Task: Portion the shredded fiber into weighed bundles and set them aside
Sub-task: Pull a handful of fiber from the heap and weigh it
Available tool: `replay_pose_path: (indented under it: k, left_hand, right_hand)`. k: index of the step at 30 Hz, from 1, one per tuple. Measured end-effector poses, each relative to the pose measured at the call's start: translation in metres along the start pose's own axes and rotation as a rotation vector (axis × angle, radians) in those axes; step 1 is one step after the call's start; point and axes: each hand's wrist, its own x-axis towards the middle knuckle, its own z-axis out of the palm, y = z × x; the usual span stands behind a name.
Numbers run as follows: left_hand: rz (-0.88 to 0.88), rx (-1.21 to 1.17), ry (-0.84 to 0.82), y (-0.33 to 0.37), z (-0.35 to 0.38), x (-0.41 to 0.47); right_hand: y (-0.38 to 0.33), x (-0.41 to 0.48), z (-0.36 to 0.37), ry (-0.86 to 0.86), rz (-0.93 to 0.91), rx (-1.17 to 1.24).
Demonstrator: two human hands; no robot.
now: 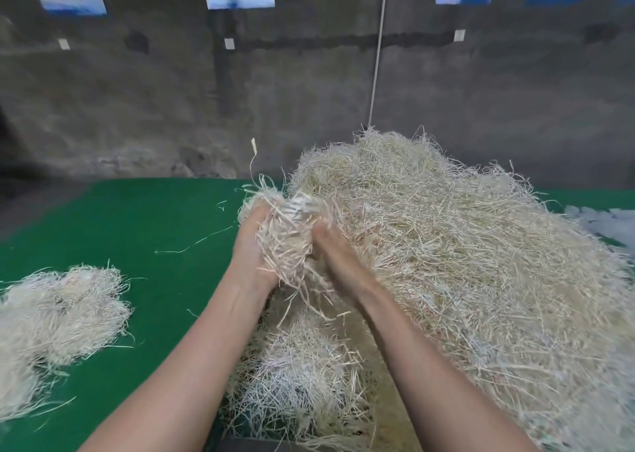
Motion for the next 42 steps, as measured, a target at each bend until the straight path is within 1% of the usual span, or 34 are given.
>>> replay_pose_path:
  k: [2, 3, 4, 5, 6, 7, 8, 9, 10, 11, 12, 13, 14, 15, 18, 20, 21, 22, 23, 24, 25, 26, 27, 29, 30, 31, 32, 34, 36, 38, 39, 40, 41, 42]
  left_hand:
    - [0.008, -0.079, -0.006, 0.007, 0.012, 0.002]
    - [0.007, -0.097, -0.013, 0.012, 0.014, 0.004]
    - [0.024, -0.085, -0.014, 0.017, 0.013, 0.008]
    - [0.062, -0.012, -0.004, 0.021, 0.009, 0.012]
    - [0.111, 0.123, 0.022, 0.024, 0.004, 0.015]
    - [0.177, 0.306, 0.045, 0.024, -0.002, 0.016]
    - [0.254, 0.509, 0.050, 0.023, -0.009, 0.016]
    - [0.308, 0.712, 0.021, 0.022, -0.015, 0.015]
    - [0.289, 0.884, -0.061, 0.019, -0.022, 0.013]
    - [0.202, 1.014, -0.180, 0.014, -0.028, 0.012]
    - [0.085, 1.106, -0.305, 0.007, -0.032, 0.012]
    - [-0.027, 1.156, -0.400, -0.001, -0.035, 0.014]
    - [-0.110, 1.167, -0.450, -0.008, -0.035, 0.013]
    - [-0.154, 1.160, -0.453, -0.014, -0.034, 0.014]
    - [-0.202, 1.096, -0.415, -0.018, -0.030, 0.017]
    - [-0.201, 1.086, -0.464, -0.020, -0.027, 0.017]
    - [-0.160, 1.126, -0.461, -0.020, -0.026, 0.019]
    - [-0.087, 1.173, -0.404, -0.019, -0.023, 0.021]
    - [0.015, 1.203, -0.295, -0.016, -0.020, 0.024]
    - [0.127, 1.184, -0.169, -0.011, -0.019, 0.027]
    - [0.224, 1.097, -0.062, -0.005, -0.018, 0.032]
    - [0.296, 0.978, 0.005, 0.002, -0.016, 0.035]
    - [0.347, 0.862, 0.042, 0.006, -0.012, 0.037]
    - [0.438, 0.723, 0.085, 0.007, -0.005, 0.037]
    - [0.481, 0.672, 0.121, 0.005, -0.002, 0.035]
    - [0.514, 0.599, 0.169, 0.004, 0.000, 0.034]
    - [0.512, 0.488, 0.219, 0.004, 0.001, 0.034]
    - [0.376, 0.242, 0.265, 0.009, 0.004, 0.032]
    - [0.226, 0.097, 0.173, 0.013, 0.007, 0.034]
    - [0.158, 0.030, 0.061, 0.013, 0.016, 0.032]
    - [0.150, 0.019, 0.046, 0.014, 0.021, 0.030]
    - [0.163, 0.029, 0.062, 0.016, 0.023, 0.030]
    - [0.186, 0.054, 0.097, 0.019, 0.024, 0.031]
    - [0.211, 0.080, 0.133, 0.023, 0.023, 0.032]
  right_hand:
    - [0.023, -0.006, 0.015, -0.239, 0.157, -0.050]
    - [0.036, -0.008, 0.022, -0.323, 0.220, -0.116]
    - [0.049, -0.008, 0.026, -0.329, 0.262, -0.204]
    - [0.058, -0.008, 0.027, -0.248, 0.283, -0.255]
    - [0.063, -0.007, 0.024, -0.106, 0.296, -0.238]
    - [0.063, -0.005, 0.017, 0.056, 0.319, -0.121]
    - [0.059, -0.001, 0.007, 0.197, 0.354, 0.098]
    - [0.052, 0.004, -0.003, 0.287, 0.376, 0.366]
    - [0.043, 0.010, -0.012, 0.339, 0.379, 0.611]
    - [0.034, 0.014, -0.018, 0.369, 0.367, 0.790]
    - [0.024, 0.019, -0.020, 0.380, 0.358, 0.894]
    - [0.015, 0.023, -0.020, 0.378, 0.352, 0.952]
    - [0.007, 0.027, -0.018, 0.379, 0.347, 0.987]
    - [-0.001, 0.029, -0.015, 0.387, 0.343, 1.022]
    - [-0.009, 0.033, -0.011, 0.364, 0.290, 1.131]
    - [-0.007, 0.035, -0.012, 0.326, 0.214, 1.131]
    - [-0.006, 0.034, -0.015, 0.300, 0.158, 1.101]
    - [-0.004, 0.033, -0.017, 0.284, 0.113, 1.055]
    - [-0.002, 0.032, -0.021, 0.292, 0.081, 0.983]
    - [0.003, 0.029, -0.024, 0.278, 0.060, 0.931]
    - [0.012, 0.026, -0.027, 0.211, 0.057, 0.909]
    - [0.022, 0.022, -0.028, 0.089, 0.080, 0.856]
    - [0.033, 0.019, -0.027, -0.038, 0.122, 0.692]
    - [0.049, 0.015, -0.017, -0.242, 0.222, 0.171]
    - [0.053, 0.013, -0.011, -0.256, 0.237, -0.016]
    - [0.054, 0.012, -0.007, -0.208, 0.252, -0.112]
    - [0.056, 0.012, -0.006, -0.143, 0.256, -0.123]
    - [0.056, 0.013, -0.006, -0.080, 0.198, -0.010]
    - [0.054, 0.015, 0.001, -0.043, 0.163, -0.056]
    - [0.055, 0.018, 0.012, -0.066, 0.152, -0.076]
    - [0.058, 0.020, 0.019, -0.083, 0.152, -0.094]
    - [0.063, 0.022, 0.025, -0.076, 0.124, -0.211]
    - [0.068, 0.022, 0.026, -0.059, 0.080, -0.457]
    - [0.076, 0.020, 0.020, -0.071, 0.060, -0.764]
